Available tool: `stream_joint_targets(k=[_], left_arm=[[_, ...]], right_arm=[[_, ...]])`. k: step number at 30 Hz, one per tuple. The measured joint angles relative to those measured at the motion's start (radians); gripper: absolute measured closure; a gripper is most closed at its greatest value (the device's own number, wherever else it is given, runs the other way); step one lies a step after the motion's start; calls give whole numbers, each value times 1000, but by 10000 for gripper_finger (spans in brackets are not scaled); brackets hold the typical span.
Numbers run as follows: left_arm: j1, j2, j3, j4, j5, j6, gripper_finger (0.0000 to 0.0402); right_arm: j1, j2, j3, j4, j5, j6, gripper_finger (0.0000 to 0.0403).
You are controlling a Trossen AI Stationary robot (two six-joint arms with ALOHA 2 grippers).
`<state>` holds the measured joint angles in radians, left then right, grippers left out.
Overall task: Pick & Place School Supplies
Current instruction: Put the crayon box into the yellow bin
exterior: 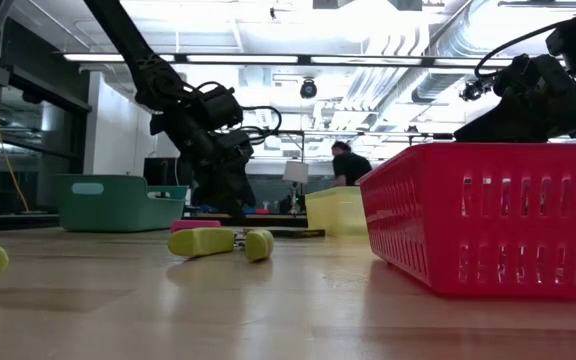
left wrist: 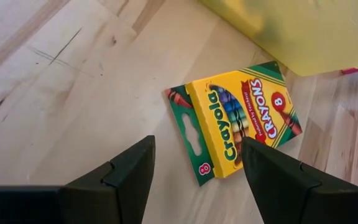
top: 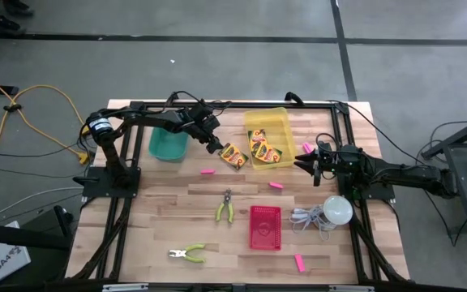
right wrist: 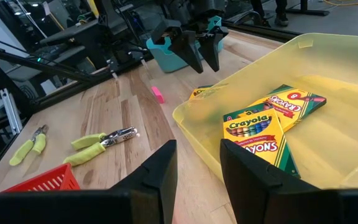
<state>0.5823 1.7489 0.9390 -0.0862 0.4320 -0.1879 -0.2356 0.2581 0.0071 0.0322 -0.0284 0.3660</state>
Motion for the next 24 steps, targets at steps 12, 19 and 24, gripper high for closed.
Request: stream_joint_targets(k=[12, 19, 24], left_arm=[[-6, 0, 1, 15, 8, 3, 169], [4, -1, 24, 33, 33, 4, 169], [7, -1, 29, 36, 71, 10, 169]], right_arm=[[0, 0, 0, 0, 0, 0, 292], [0, 0, 0, 0, 0, 0, 292], [0, 0, 0, 0, 4, 14, 292]])
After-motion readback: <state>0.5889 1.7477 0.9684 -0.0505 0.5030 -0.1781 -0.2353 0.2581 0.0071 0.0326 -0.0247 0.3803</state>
